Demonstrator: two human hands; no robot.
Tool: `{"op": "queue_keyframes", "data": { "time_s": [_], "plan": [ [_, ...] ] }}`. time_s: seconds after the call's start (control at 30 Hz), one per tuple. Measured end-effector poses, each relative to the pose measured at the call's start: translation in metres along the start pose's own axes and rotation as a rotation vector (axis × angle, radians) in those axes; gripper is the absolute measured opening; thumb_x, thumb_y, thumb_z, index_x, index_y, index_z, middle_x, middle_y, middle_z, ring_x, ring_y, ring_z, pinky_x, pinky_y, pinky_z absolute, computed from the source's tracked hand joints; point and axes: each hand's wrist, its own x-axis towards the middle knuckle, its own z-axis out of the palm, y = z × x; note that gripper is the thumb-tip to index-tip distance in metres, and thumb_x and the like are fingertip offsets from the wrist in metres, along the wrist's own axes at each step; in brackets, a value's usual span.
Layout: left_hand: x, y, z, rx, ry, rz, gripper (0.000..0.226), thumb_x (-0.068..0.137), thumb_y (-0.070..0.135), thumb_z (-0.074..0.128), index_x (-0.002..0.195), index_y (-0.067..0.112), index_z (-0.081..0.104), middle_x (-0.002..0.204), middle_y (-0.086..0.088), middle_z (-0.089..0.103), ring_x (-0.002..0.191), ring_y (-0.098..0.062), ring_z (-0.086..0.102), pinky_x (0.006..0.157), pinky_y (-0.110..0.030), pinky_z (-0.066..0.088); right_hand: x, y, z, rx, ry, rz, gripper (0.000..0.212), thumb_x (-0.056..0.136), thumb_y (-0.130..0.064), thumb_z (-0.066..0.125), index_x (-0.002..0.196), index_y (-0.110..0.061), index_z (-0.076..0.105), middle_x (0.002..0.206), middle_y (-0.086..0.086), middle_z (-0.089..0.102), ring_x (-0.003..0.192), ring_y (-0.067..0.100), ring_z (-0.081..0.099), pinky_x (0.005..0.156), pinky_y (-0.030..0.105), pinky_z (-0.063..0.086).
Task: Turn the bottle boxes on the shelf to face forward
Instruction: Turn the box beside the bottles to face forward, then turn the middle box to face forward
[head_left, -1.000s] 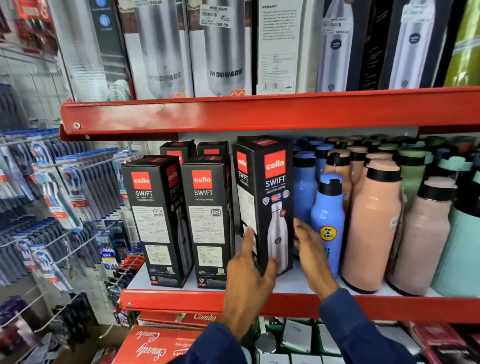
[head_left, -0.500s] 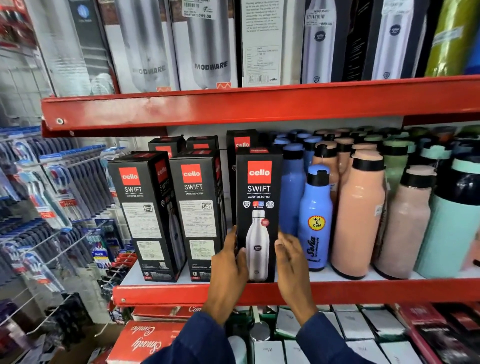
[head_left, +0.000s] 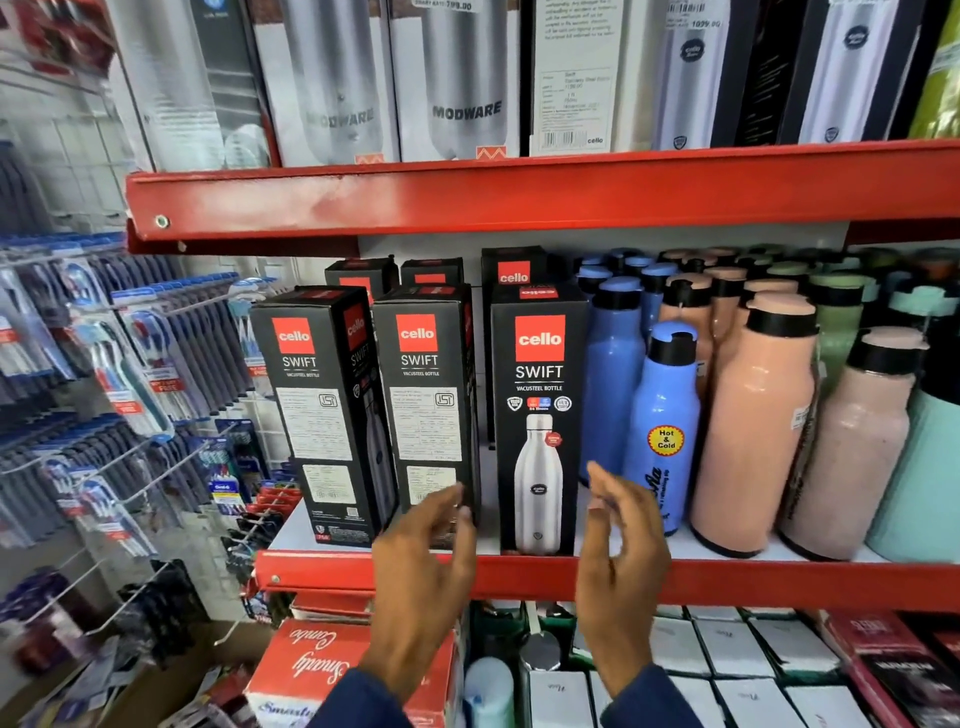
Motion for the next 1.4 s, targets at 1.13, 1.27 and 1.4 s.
{"op": "queue_keyframes", "data": {
  "time_s": [1.13,1.27,1.4],
  "plan": [
    [0.028,-0.013,-0.07,-0.305,0.134,-0.042,0.072,0.063,0.037,0.086,0.127,0.021,0.058,0.106,0.025,0.069,0.098,0.014,0.064,0.086,-0.009,0.052,-0.031,-0.062,0.061,0.115,-0.196,0.077,0.037,0.096,-0.019,0.048,0.132,-0.027,0.051,0.127,-0.012,0.061,0.117,0.003,0.057,0.096,0.022,0.049],
    [0.034,-0.025,-0.073,-0.394,-0.002,-0.04,0.075,0.072,0.039,0.071,0.143,0.023,0.05,0.127,0.009,0.071,0.113,-0.009,0.068,0.1,-0.044,0.056,-0.022,-0.059,0.061,0.076,-0.458,0.13,0.046,0.094,-0.043,0.053,0.139,-0.032,0.045,0.135,-0.017,0.058,0.122,-0.003,0.053,0.102,0.025,0.046],
    [0.045,-0.031,-0.068,-0.369,-0.158,0.014,0.057,0.098,0.036,0.048,0.153,0.033,0.035,0.14,0.024,0.059,0.127,0.003,0.056,0.11,-0.036,0.047,-0.023,-0.059,0.069,0.083,-0.382,0.119,0.038,0.095,-0.03,0.055,0.131,-0.037,0.046,0.116,-0.039,0.05,0.107,-0.025,0.049,0.09,0.003,0.043]
  ]
}}
